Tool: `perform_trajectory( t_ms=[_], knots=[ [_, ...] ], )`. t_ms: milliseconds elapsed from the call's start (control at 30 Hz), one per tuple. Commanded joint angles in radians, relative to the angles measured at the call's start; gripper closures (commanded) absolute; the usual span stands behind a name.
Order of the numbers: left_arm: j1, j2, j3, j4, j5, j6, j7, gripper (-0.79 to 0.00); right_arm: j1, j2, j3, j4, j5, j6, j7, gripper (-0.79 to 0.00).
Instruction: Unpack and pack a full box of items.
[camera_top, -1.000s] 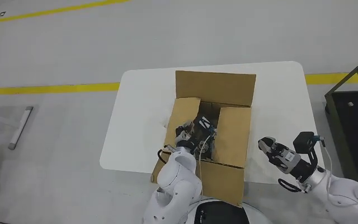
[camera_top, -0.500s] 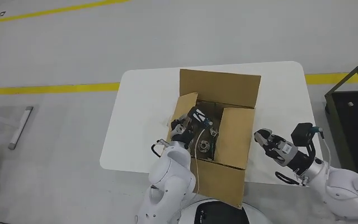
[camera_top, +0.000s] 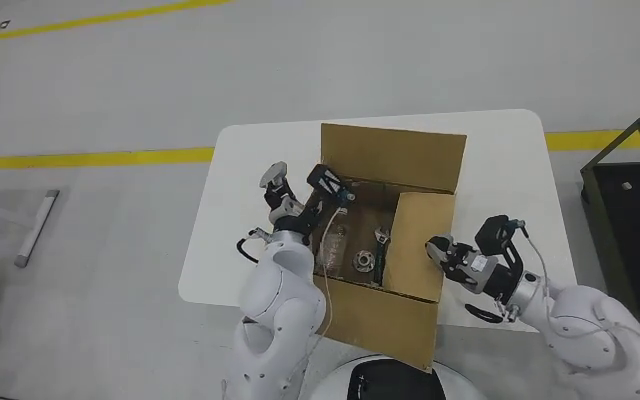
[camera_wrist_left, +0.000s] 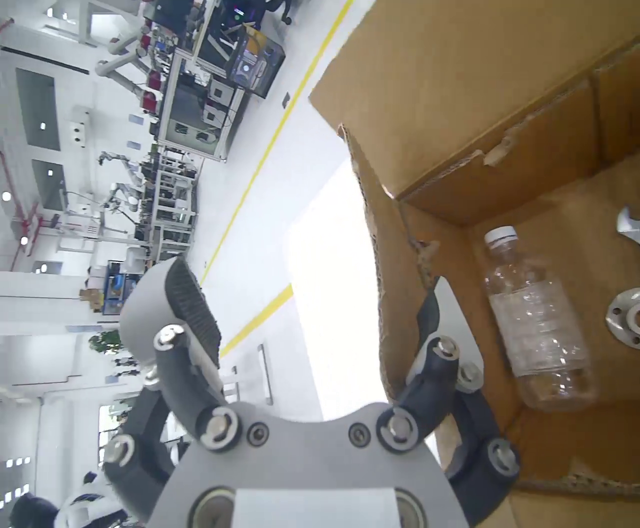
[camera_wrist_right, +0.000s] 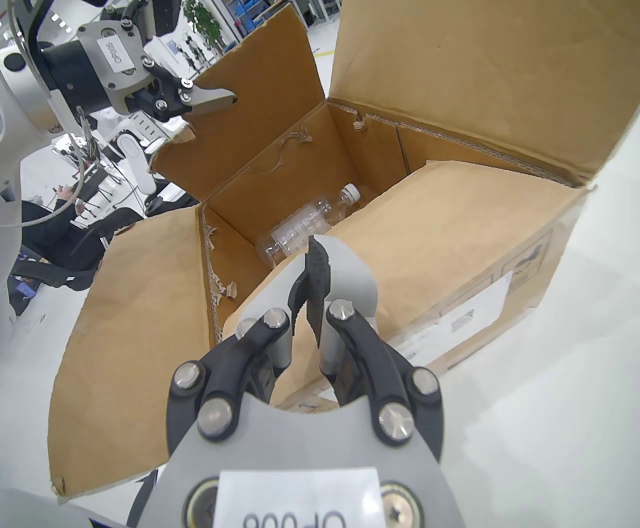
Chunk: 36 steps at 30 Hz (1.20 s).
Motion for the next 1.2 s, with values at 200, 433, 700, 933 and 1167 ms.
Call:
perform_trajectory(
  t_ms=[200,433,700,933,1167],
  knots=[
    [-0.027,0.015,-0.074,0.055,0.134,-0.028,0.052,-0.785,0.003,0.003,0.007,0.008,0.005,-0.002,0.008,0.000],
    [-0.008,0.020,-0.098,0.091,0.195,-0.013,0.053,-0.785,0.000,0.005,0.005,0.010,0.003,-0.003,0.012,0.000],
    [0.012,0.021,-0.108,0.111,0.229,-0.005,0.046,-0.785,-0.003,0.007,0.004,0.006,0.003,0.000,0.010,0.000],
    [0.029,0.022,-0.119,0.130,0.241,-0.001,0.059,-0.785,-0.012,0.009,0.004,-0.003,0.001,0.008,0.002,0.000],
    [0.038,0.016,-0.125,0.075,0.179,0.026,0.064,-0.785,-0.045,0.006,0.050,-0.026,0.009,0.062,-0.116,0.000]
  ],
)
